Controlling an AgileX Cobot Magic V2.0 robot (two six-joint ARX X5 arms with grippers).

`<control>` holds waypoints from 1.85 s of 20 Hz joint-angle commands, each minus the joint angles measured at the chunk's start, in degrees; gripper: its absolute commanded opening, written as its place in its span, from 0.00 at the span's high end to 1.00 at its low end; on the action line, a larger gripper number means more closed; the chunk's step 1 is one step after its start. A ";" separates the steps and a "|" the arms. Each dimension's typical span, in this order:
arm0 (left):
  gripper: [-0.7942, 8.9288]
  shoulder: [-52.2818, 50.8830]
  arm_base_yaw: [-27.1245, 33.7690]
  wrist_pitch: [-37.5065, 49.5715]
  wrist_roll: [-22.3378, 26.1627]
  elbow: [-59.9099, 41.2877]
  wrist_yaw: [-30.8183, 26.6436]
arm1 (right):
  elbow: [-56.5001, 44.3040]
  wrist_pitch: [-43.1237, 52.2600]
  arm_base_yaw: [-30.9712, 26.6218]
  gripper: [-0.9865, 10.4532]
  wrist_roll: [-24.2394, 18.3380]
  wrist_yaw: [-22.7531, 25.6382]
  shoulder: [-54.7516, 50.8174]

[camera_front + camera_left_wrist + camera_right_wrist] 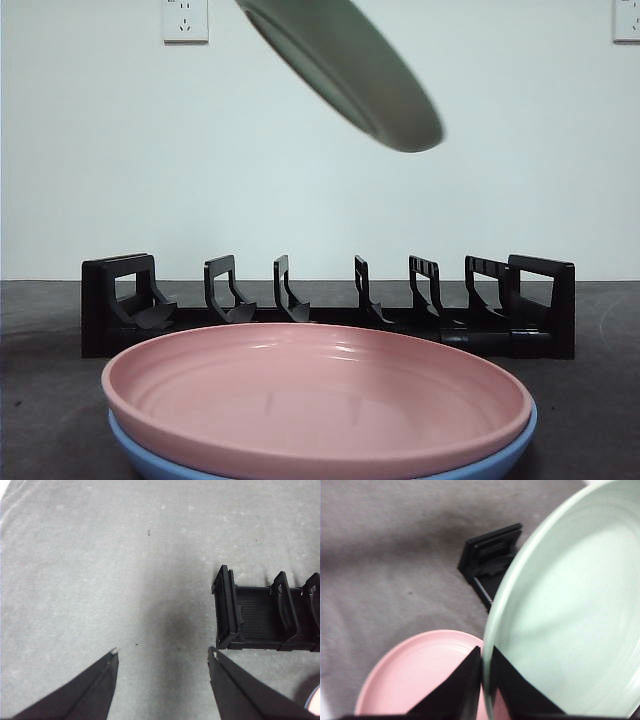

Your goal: Place the plate

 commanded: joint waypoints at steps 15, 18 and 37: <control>0.62 1.64 -0.02 1.05 -0.48 1.25 -0.22 | -3.02 -11.85 13.79 0.90 16.63 -12.57 -1.40; 0.62 1.86 -0.02 1.25 -0.48 1.25 -0.22 | -3.02 -14.32 11.50 0.90 17.70 -15.80 0.96; 0.62 2.91 0.00 0.96 -0.50 1.25 -0.22 | -3.02 -6.43 6.54 0.79 13.53 -22.03 19.39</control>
